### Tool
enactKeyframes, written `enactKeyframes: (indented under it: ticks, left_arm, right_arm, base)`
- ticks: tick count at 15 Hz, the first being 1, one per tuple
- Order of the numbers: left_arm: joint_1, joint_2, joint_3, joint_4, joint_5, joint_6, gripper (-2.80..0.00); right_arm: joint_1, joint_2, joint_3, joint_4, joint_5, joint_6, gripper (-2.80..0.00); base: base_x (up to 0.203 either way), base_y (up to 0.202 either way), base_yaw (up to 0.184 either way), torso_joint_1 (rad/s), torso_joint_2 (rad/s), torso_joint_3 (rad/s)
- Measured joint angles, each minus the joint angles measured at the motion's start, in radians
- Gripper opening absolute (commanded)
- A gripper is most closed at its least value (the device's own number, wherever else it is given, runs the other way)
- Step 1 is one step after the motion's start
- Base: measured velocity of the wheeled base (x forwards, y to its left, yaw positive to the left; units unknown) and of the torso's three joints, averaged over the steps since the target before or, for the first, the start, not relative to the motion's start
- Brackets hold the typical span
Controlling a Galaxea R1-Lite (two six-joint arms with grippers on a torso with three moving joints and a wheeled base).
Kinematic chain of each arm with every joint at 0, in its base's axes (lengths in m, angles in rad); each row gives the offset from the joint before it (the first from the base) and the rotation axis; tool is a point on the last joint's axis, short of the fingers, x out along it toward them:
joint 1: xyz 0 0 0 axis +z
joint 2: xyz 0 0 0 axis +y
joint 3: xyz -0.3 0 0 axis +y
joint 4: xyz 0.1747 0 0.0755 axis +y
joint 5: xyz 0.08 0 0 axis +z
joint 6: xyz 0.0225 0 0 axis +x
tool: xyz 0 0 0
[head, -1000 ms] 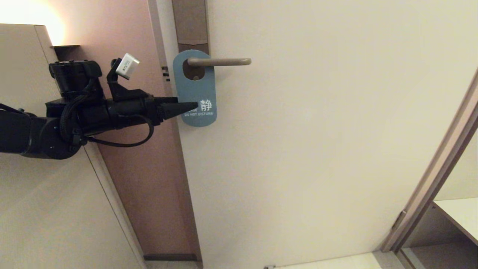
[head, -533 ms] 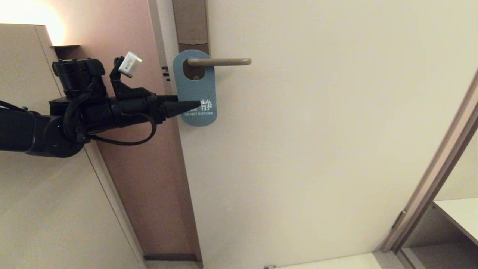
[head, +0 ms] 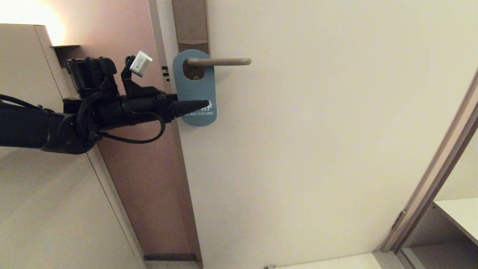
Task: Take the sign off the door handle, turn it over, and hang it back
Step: Take down the sign
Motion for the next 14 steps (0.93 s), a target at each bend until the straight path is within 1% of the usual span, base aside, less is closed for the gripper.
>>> enactKeyframes:
  ticks: [2,7,14]
  left_arm:
    - [-0.001,0.015,-0.019,-0.001,-0.012,-0.001,0.0]
    - [-0.006,0.059,-0.061,-0.001,-0.018,-0.002,0.0]
    - [-0.009,0.094,-0.075,-0.002,-0.015,0.0,0.0]
  right_arm:
    - [0.0,0.0,0.0,0.0,0.001,0.0,-2.8]
    - [0.0,0.0,0.0,0.0,0.0,0.0,-2.8]
    - [0.0,0.0,0.0,0.0,0.0,0.0,-2.8]
  base:
    - [0.0,0.0,0.0,0.0,0.0,0.0]
    - [0.0,0.0,0.0,0.0,0.0,0.0]
    - [0.0,0.0,0.0,0.0,0.0,0.0]
